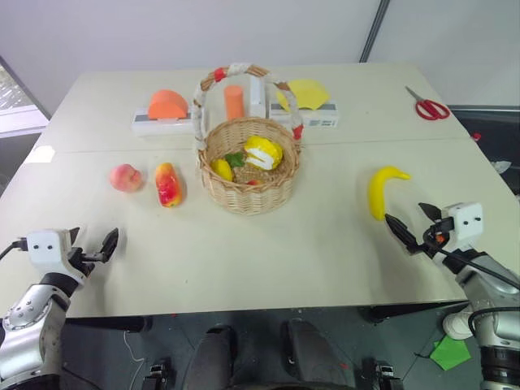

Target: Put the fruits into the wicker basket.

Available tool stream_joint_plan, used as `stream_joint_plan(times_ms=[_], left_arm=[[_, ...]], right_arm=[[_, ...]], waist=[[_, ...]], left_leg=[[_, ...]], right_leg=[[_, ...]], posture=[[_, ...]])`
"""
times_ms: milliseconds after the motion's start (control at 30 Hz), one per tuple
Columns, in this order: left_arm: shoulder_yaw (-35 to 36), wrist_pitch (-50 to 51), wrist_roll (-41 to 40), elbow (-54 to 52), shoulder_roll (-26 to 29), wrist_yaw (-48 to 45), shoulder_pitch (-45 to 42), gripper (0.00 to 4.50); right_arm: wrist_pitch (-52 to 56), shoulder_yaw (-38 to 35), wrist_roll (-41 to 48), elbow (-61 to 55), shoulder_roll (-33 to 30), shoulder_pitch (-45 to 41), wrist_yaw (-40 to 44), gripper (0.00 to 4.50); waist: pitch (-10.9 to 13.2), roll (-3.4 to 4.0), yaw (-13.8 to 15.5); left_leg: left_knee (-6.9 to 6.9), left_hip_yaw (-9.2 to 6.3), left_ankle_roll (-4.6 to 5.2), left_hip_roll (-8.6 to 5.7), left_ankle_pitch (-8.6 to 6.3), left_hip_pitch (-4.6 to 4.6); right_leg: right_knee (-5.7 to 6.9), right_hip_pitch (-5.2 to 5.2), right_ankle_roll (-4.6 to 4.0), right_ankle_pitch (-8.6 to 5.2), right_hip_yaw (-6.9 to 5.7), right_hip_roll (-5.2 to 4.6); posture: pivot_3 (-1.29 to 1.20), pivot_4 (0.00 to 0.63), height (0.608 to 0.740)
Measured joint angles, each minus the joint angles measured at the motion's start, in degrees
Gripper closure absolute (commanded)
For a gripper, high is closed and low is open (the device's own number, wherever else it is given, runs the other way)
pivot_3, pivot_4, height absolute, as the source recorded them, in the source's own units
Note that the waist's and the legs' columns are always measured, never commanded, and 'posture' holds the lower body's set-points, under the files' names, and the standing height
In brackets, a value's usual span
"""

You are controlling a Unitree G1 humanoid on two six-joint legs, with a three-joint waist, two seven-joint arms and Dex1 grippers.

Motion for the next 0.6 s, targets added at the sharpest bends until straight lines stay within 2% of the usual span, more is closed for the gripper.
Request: stream_joint_plan(times_ms=[367,600], left_arm=[[0.06,2.05,-0.24,-0.96,0.1,1.72,-1.74,0.0],[0.32,7.08,-0.61,-2.02,2.43,4.73,-7.73,0.0]], right_arm=[[-0.45,0.66,0.14,-1.24,0.0,-2.8,0.11,0.01],[6.88,8.25,3.81,-15.65,-0.14,-8.1,2.68,0.01]], waist=[[0.0,0.0,0.0],[0.0,0.0,0.03]], left_leg=[[0.01,0.0,0.0,0.0,0.0,0.0],[0.01,-0.04,0.0,0.0,0.0,0.0]], right_leg=[[0.0,0.0,0.01,0.01,0.0,0.01],[0.01,0.0,0.01,0.01,-0.03,0.02]], posture=[[0.0,0.15,0.74],[0.0,0.15,0.74]])
